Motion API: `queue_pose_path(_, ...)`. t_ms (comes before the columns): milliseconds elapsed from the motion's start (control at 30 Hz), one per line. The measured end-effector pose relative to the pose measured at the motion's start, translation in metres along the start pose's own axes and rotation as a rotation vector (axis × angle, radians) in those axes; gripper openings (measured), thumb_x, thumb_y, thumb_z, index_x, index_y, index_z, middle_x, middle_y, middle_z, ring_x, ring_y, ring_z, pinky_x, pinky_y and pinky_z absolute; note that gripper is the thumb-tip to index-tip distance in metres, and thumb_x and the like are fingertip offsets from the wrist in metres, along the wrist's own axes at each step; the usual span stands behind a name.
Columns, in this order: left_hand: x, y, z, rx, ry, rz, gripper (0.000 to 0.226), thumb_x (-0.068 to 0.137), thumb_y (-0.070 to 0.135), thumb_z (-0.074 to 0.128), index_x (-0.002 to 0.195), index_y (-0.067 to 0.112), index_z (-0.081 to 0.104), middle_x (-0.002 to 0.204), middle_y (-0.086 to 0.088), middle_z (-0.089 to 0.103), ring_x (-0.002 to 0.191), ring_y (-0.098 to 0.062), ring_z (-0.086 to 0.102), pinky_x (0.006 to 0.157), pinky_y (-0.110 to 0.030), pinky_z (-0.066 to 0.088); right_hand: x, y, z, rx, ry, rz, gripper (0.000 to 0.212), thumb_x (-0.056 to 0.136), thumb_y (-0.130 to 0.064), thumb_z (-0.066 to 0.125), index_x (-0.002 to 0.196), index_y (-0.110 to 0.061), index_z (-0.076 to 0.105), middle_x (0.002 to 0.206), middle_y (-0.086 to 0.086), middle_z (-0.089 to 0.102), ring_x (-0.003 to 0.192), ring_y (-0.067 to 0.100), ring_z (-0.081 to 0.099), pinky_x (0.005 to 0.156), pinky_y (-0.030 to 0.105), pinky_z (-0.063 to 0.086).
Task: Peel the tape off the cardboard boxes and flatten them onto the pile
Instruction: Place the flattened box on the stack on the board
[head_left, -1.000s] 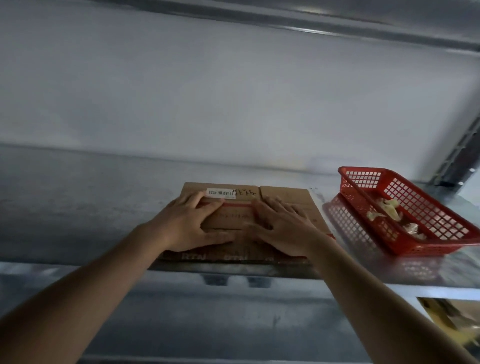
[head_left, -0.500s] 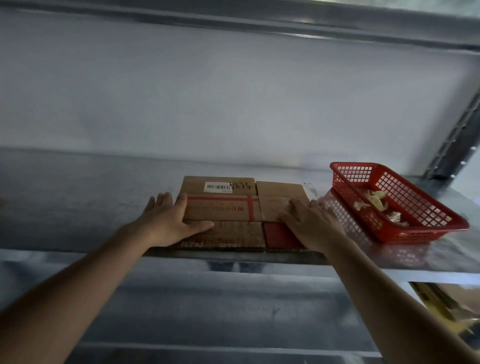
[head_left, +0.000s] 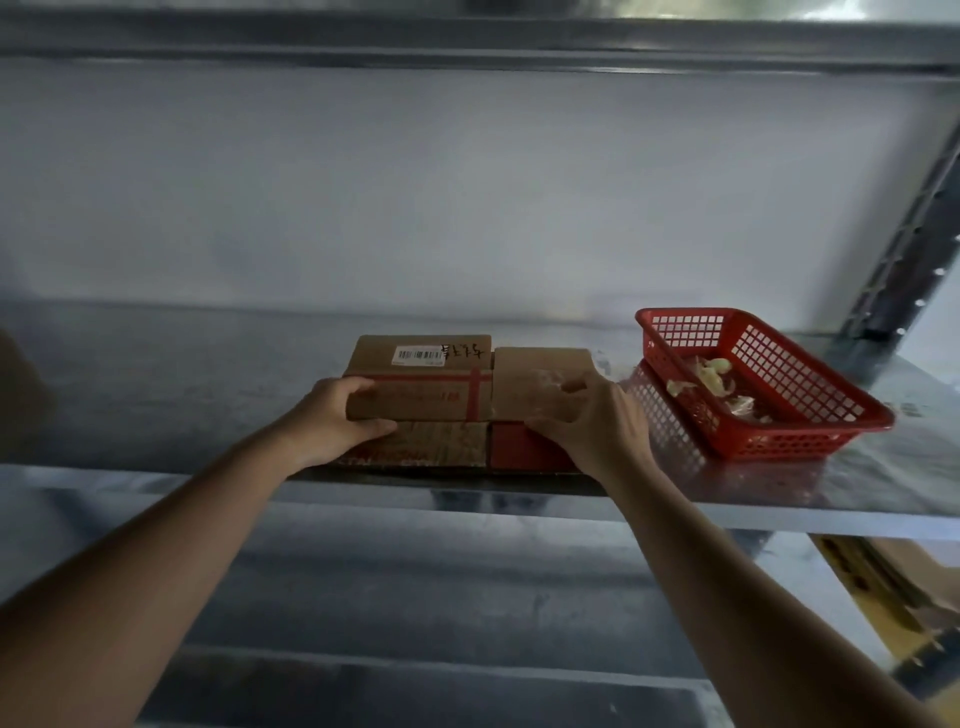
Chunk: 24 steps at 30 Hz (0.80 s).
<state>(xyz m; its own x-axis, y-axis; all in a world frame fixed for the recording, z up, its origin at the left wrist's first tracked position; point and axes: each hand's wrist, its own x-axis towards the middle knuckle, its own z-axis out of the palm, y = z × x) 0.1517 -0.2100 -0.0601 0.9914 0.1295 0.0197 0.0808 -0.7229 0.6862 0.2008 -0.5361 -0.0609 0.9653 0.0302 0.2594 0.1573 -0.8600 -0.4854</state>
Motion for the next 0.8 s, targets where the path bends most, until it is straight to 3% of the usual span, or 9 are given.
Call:
queue_pose_path(133, -0.008, 0.0, -0.004, -0.012, 0.082, -0.061, 0.09, 0.071, 0.047, 0.093, 0.149, 0.028, 0.054, 0.147, -0.006, 0.047, 0.134, -0.027, 0.052, 0.117, -0.045, 0.043, -0.015, 0.0, -0.011, 0.092, 0.079, 0.012, 0.087, 0.062, -0.067, 0.088, 0.135, -0.031, 0.057, 0.13, 0.005, 0.058, 0.105, 0.015, 0.046, 0.08, 0.029, 0.04)
queue_pose_path(267, -0.025, -0.003, -0.005, 0.071, 0.115, -0.126, 0.108, 0.062, 0.074, 0.084, 0.155, 0.04, 0.041, 0.145, -0.01, 0.038, 0.138, -0.038, 0.042, 0.115, -0.056, 0.042, -0.036, -0.003, -0.021, 0.115, 0.083, 0.014, 0.095, 0.06, -0.063, 0.091, 0.142, -0.028, 0.057, 0.133, 0.009, 0.055, 0.124, 0.025, 0.046, 0.091, 0.032, 0.041)
queue_pose_path(400, -0.044, -0.009, -0.012, 0.104, 0.119, -0.056, 0.117, 0.063, 0.086, 0.074, 0.16, 0.043, 0.026, 0.142, -0.012, 0.051, 0.132, -0.039, 0.049, 0.107, -0.057, 0.048, -0.065, -0.008, -0.032, 0.122, 0.109, 0.004, 0.098, 0.065, -0.058, 0.091, 0.15, -0.029, 0.052, 0.145, 0.01, 0.048, 0.133, 0.028, 0.041, 0.109, 0.039, 0.038)
queue_pose_path(500, -0.065, -0.009, -0.016, 0.199, 0.101, 0.001, 0.117, 0.068, 0.09, 0.063, 0.163, 0.046, 0.011, 0.131, -0.014, 0.042, 0.125, -0.043, 0.047, 0.105, -0.056, 0.046, -0.101, -0.013, -0.037, 0.098, 0.109, 0.023, 0.098, 0.072, -0.053, 0.088, 0.156, -0.031, 0.043, 0.152, 0.011, 0.039, 0.138, 0.034, 0.034, 0.116, 0.047, 0.032)
queue_pose_path(633, -0.1, -0.006, -0.014, 0.13, 0.055, 0.153, 0.12, 0.071, 0.083, 0.063, 0.165, 0.037, 0.006, 0.121, -0.002, 0.024, 0.127, -0.04, 0.047, 0.115, -0.049, 0.039, -0.165, -0.012, -0.043, 0.038, 0.125, 0.105, 0.095, 0.08, -0.055, 0.082, 0.159, -0.038, 0.033, 0.155, 0.013, 0.03, 0.138, 0.039, 0.031, 0.116, 0.052, 0.034)
queue_pose_path(800, -0.141, 0.006, 0.008, 0.155, -0.098, 0.232, 0.129, 0.067, 0.081, 0.07, 0.165, 0.036, -0.001, 0.123, 0.0, 0.021, 0.134, -0.036, 0.039, 0.119, -0.051, 0.035, -0.242, 0.0, -0.06, 0.066, 0.135, 0.2, 0.093, 0.084, -0.049, 0.081, 0.161, -0.037, 0.03, 0.155, 0.009, 0.027, 0.135, 0.035, 0.042, 0.11, 0.046, 0.042)
